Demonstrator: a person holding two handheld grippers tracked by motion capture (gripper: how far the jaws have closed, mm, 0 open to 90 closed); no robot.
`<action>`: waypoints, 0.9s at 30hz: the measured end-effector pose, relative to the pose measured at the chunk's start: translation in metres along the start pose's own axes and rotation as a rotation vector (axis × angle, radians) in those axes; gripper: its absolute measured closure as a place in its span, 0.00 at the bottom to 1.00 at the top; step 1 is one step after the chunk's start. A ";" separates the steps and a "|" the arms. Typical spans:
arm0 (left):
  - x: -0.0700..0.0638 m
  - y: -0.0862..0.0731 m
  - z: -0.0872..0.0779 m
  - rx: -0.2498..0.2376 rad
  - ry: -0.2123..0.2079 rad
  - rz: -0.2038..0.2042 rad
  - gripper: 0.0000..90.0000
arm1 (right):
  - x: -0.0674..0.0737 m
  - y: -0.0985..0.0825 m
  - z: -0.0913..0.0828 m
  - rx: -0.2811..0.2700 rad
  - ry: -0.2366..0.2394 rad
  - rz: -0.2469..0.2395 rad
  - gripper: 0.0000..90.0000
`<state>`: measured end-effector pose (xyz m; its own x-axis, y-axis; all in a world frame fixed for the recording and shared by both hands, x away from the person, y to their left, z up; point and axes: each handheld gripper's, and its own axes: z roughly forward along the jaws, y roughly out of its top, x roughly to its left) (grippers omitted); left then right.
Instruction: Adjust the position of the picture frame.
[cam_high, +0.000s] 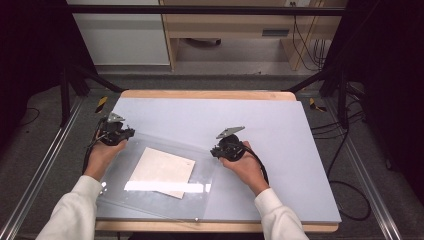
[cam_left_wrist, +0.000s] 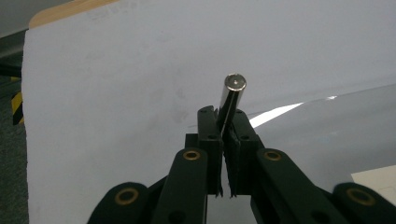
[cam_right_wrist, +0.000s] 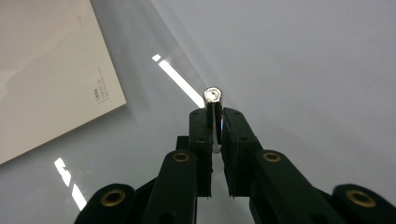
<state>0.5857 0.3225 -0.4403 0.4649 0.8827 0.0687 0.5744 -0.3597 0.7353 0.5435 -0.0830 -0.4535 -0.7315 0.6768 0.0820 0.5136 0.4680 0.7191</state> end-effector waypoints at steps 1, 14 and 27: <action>0.000 0.000 0.000 0.004 -0.001 -0.001 0.95 | 0.000 0.000 0.000 -0.004 -0.001 -0.003 0.93; 0.000 -0.003 0.006 0.017 0.002 -0.011 0.95 | 0.000 -0.007 0.006 -0.025 -0.013 -0.054 0.94; 0.000 -0.004 0.009 0.025 0.002 -0.012 0.95 | -0.003 -0.008 0.011 -0.036 0.003 -0.046 0.88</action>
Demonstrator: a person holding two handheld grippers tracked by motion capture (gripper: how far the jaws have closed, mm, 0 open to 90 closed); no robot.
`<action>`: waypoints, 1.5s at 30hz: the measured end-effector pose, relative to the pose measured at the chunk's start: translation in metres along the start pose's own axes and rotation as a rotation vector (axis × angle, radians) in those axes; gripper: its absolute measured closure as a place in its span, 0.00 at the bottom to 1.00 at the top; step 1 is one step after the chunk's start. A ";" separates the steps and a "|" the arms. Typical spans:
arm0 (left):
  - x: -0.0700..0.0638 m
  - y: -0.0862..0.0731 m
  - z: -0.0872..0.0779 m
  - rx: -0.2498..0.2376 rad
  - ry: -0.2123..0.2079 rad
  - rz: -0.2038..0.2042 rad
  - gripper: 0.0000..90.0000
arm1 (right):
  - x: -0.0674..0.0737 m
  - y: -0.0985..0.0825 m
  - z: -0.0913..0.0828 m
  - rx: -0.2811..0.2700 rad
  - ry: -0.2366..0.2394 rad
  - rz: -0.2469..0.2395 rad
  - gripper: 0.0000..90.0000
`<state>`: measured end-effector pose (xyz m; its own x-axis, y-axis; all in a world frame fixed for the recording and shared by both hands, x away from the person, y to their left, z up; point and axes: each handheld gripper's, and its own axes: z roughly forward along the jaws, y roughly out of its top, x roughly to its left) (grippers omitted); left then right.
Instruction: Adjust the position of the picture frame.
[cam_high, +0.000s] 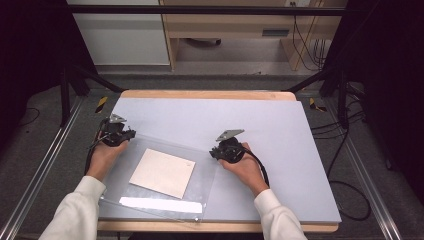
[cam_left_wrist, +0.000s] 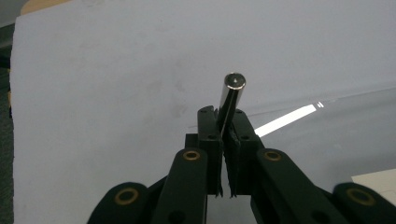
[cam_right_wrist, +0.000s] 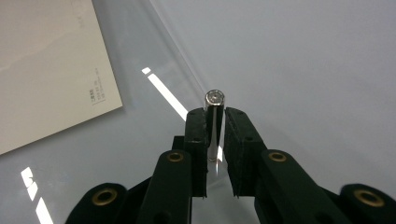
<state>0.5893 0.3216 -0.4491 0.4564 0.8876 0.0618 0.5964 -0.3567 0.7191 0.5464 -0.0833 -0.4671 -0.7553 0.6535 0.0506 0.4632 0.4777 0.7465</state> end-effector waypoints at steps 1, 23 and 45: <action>0.000 0.000 0.000 0.000 -0.001 -0.001 0.95 | 0.000 0.000 0.001 -0.004 0.002 0.004 0.88; -0.002 0.016 -0.020 -0.024 -0.009 0.009 0.94 | 0.003 0.017 -0.017 0.005 0.021 -0.004 0.91; -0.037 0.054 -0.039 -0.054 -0.047 0.018 0.95 | -0.022 0.043 -0.075 0.029 -0.019 -0.006 0.91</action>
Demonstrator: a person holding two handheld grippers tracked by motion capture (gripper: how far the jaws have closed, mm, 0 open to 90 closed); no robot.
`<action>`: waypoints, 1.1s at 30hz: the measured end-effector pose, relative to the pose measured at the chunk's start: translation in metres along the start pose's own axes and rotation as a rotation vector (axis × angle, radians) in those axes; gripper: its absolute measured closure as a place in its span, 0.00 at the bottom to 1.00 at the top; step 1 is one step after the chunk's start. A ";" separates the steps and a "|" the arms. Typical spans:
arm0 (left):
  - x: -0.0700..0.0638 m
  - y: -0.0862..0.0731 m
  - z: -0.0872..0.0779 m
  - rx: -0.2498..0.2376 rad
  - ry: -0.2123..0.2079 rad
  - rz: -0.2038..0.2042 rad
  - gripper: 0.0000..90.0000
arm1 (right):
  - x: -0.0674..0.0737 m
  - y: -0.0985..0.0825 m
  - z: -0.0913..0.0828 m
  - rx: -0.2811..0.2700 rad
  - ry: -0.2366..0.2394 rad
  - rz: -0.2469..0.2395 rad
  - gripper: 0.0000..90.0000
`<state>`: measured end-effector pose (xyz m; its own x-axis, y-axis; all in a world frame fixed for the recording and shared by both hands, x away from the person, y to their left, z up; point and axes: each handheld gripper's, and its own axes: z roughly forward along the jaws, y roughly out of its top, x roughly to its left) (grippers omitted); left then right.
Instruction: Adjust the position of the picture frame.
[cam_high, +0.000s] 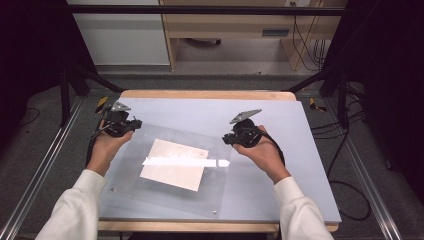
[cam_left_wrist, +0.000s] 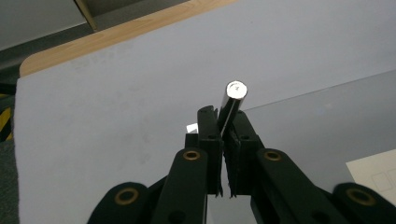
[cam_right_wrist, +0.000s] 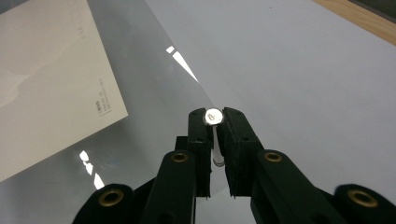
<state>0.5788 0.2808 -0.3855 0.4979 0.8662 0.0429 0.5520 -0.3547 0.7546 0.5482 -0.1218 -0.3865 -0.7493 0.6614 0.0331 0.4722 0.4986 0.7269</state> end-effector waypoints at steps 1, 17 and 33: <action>-0.004 0.002 0.002 0.003 -0.006 0.003 0.95 | -0.007 -0.001 -0.007 0.008 -0.007 0.006 0.91; -0.059 0.016 0.022 0.063 -0.034 0.020 0.95 | -0.056 -0.025 -0.031 0.051 -0.041 0.062 0.92; -0.061 -0.023 0.054 0.118 -0.016 -0.003 0.94 | -0.071 -0.044 0.016 0.130 -0.045 0.078 0.92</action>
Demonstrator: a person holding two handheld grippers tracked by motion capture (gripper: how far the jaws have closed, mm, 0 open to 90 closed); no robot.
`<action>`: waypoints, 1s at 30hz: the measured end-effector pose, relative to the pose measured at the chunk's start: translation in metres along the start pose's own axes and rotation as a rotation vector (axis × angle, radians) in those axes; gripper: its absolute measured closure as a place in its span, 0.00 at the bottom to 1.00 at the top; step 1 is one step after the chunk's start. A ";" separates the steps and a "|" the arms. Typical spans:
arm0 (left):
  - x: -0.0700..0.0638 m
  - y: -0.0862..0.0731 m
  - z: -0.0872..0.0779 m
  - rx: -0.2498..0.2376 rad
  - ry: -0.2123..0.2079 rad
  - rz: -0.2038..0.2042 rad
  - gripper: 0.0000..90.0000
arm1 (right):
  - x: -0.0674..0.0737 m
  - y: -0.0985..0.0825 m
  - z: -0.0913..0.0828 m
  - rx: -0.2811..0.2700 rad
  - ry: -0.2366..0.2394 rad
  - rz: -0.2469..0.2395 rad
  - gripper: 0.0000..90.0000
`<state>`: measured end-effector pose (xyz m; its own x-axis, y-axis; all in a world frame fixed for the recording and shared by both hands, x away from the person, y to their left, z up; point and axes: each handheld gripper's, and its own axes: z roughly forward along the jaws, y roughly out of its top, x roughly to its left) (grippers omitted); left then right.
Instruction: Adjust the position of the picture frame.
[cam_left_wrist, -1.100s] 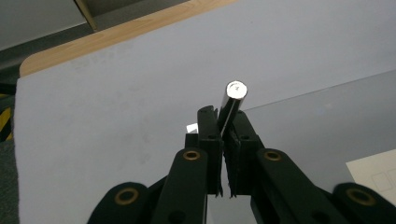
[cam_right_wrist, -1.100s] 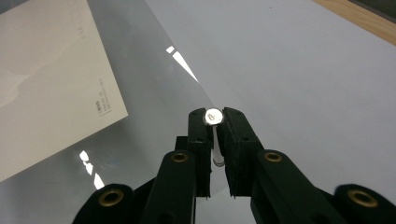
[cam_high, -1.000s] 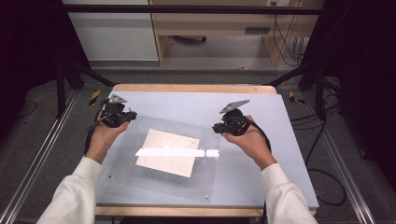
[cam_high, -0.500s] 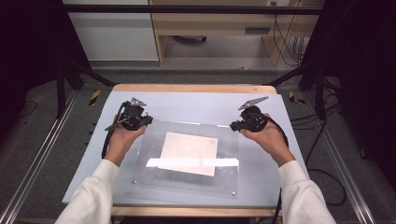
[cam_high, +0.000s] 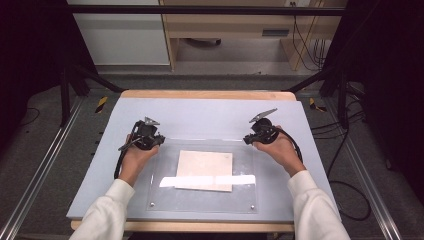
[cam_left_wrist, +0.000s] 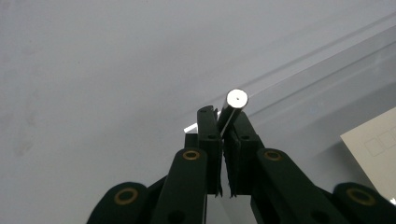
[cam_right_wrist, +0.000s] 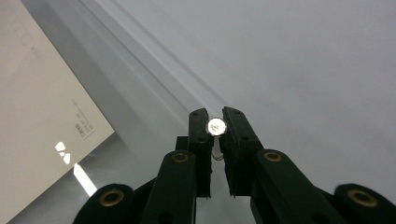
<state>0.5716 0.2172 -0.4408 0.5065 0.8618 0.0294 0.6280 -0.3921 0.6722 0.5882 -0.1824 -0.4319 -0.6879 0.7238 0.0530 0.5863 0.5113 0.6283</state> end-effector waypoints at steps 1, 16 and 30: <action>0.001 -0.001 0.001 0.001 0.000 0.001 0.94 | -0.001 -0.001 0.003 0.000 0.002 0.004 0.92; 0.002 -0.010 0.011 0.002 -0.008 -0.016 0.94 | 0.000 -0.009 0.018 -0.009 -0.020 0.021 0.94; 0.003 -0.012 0.014 0.005 -0.013 -0.018 0.94 | -0.001 -0.010 0.021 -0.010 -0.014 0.022 0.94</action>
<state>0.5743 0.2197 -0.4593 0.5028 0.8644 0.0077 0.6399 -0.3782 0.6689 0.5917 -0.1788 -0.4547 -0.6686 0.7415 0.0557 0.5971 0.4908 0.6345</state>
